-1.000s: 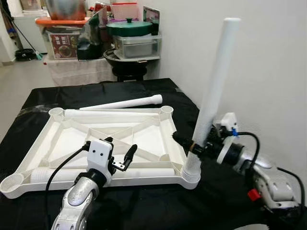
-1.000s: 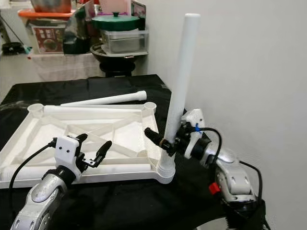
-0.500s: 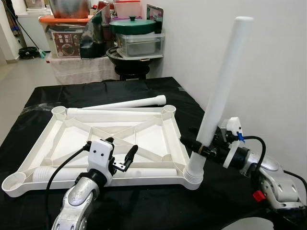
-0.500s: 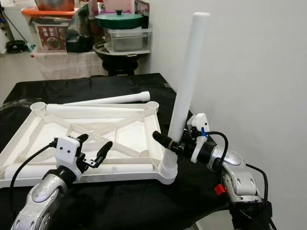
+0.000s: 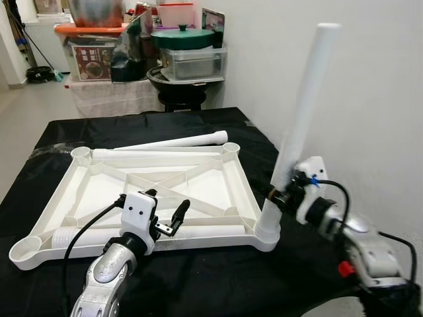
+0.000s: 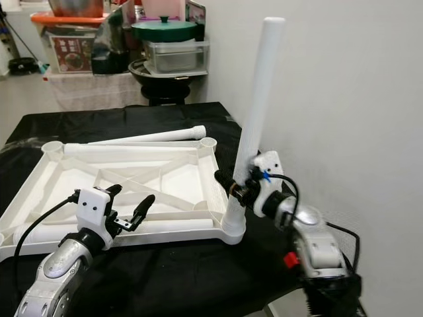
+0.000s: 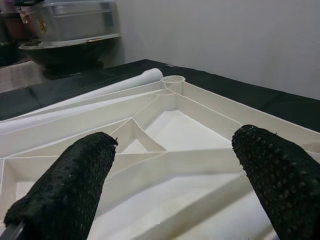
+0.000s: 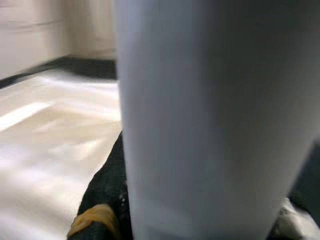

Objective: Building children table

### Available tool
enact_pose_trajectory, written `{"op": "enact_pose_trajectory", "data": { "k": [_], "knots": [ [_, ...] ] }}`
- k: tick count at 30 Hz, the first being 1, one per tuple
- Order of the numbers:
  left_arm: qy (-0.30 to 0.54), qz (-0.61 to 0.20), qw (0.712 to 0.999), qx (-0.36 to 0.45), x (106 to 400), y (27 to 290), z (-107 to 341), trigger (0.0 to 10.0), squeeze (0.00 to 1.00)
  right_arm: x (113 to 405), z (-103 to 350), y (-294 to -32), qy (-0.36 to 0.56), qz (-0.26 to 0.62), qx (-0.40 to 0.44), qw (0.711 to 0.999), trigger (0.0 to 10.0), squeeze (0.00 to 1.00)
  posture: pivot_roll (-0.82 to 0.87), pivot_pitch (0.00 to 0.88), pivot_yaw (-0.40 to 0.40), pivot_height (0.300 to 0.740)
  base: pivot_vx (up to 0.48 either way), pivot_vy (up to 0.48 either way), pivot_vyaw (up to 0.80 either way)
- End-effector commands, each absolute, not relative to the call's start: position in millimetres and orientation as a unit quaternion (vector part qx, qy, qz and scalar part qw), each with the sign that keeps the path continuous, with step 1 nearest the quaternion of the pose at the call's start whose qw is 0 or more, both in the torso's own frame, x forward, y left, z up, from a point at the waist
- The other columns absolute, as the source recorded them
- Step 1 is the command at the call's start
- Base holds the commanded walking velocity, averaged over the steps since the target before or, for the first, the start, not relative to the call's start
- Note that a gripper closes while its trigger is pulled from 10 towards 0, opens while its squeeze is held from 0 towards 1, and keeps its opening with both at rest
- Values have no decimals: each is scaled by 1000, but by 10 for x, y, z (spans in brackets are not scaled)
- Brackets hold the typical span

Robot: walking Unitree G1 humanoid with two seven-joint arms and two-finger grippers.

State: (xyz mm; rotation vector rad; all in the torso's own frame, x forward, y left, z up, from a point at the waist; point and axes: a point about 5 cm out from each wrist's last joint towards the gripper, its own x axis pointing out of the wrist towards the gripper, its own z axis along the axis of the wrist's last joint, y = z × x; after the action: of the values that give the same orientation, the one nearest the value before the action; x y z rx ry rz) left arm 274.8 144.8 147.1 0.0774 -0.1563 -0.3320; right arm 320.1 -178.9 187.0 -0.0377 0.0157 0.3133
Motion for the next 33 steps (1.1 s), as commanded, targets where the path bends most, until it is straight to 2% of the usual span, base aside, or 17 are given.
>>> {"op": "enact_pose_trajectory", "data": {
  "k": [1,2,3,6,11,12,13,16,17,20,21,23,24,26,27,29,33],
  "knots": [
    [-69,-165,983,46,2751,1465,1431,10000,0,3143,1770,-1920,41,34,-17,998,0,0,55,0,-45,740,0,0,0],
    [-69,-165,983,46,2751,1465,1431,10000,0,3143,1770,-1920,41,34,-17,998,0,0,55,0,-45,740,0,0,0],
    [-68,-163,983,47,2748,1469,1422,10000,0,2980,1710,-1733,55,-24,40,997,0,0,56,0,-47,740,0,0,0],
    [-66,-160,984,48,2750,1474,1416,10000,0,2909,1718,-1613,63,-37,61,995,0,0,55,0,-45,740,0,0,0],
    [-64,-158,984,49,2758,1478,1411,10000,0,2913,1758,-1605,65,-55,65,994,0,0,48,0,-42,740,0,0,0],
    [-64,-158,984,49,2764,1479,1410,10000,0,2922,1778,-1609,68,-62,67,994,314,0,48,0,-42,740,0,0,0],
    [-64,-158,984,49,2771,1478,1411,10000,0,2948,1801,-1584,68,-45,68,994,10000,0,44,0,-43,740,0,0,0],
    [-65,-158,984,48,2780,1470,1411,10000,0,2964,1880,-1569,43,-39,71,996,10000,0,43,0,-43,740,0,0,0],
    [-65,-158,984,47,2780,1458,1409,10000,0,2964,1922,-1576,37,-45,70,996,10000,1000,44,0,-45,740,0,0,0],
    [-64,-159,984,46,2776,1453,1406,10000,0,2968,1958,-1589,33,-47,65,996,10000,1000,40,0,-42,740,0,0,0],
    [-64,-159,984,44,2769,1450,1401,10000,0,2986,2009,-1611,26,-36,40,998,10000,0,40,0,-42,740,0,0,0],
    [-64,-161,984,44,2758,1442,1399,10000,0,3021,2103,-1685,7,-11,24,1000,10000,0,55,0,-61,740,0,0,0],
    [-64,-158,984,45,2749,1457,1401,10000,0,3060,2224,-1791,-20,59,-4,998,10000,0,59,0,-59,740,0,0,0],
    [-62,-151,986,44,2742,1500,1398,10000,0,3031,2320,-2024,-30,191,-82,978,10000,0,47,0,-52,740,0,0,0],
    [-62,-151,986,44,2742,1500,1398,10000,0,3031,2320,-2024,-30,191,-82,978,10000,0,47,0,-52,740,0,0,0],
    [-61,-152,985,45,2743,1507,1381,10000,0,2968,2190,-2325,26,272,-150,950,10000,0,36,0,-52,740,0,0,0],
    [-61,-159,984,46,2755,1476,1374,10000,0,2952,2022,-2516,80,310,-167,933,10000,0,33,0,-49,740,0,0,0]
  ]
}}
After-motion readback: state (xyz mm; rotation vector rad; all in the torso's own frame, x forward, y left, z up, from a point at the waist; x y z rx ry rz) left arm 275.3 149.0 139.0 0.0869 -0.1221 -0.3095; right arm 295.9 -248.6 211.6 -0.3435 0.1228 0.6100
